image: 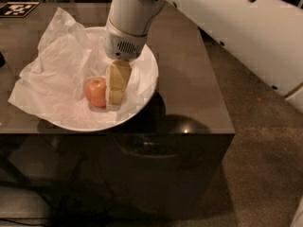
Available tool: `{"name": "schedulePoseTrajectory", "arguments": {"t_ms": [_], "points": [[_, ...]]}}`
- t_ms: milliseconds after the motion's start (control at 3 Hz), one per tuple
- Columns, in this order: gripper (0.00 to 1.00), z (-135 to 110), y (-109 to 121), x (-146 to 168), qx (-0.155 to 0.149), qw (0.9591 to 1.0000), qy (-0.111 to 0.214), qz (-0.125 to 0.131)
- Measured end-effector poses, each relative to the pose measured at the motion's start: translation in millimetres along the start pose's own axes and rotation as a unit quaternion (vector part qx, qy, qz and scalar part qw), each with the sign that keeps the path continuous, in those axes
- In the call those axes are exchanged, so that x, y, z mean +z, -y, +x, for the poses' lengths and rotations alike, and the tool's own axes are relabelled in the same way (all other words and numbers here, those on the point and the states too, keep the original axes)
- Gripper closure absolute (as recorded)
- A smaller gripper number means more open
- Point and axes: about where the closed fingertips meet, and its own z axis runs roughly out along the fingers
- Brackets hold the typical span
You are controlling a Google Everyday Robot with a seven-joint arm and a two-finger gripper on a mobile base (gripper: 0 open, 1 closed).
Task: Pick apple from white bowl
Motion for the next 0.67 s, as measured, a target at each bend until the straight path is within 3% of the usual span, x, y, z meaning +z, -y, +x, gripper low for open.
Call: {"name": "schedulePoseTrajectory", "arguments": {"t_ms": [333,667], "points": [[0.0,7.4,-3.1,10.4,0.022,0.9995,0.019,-0.012],[0.0,1.1,2.3,10.9,0.016,0.9997,0.014,-0.01]]}}
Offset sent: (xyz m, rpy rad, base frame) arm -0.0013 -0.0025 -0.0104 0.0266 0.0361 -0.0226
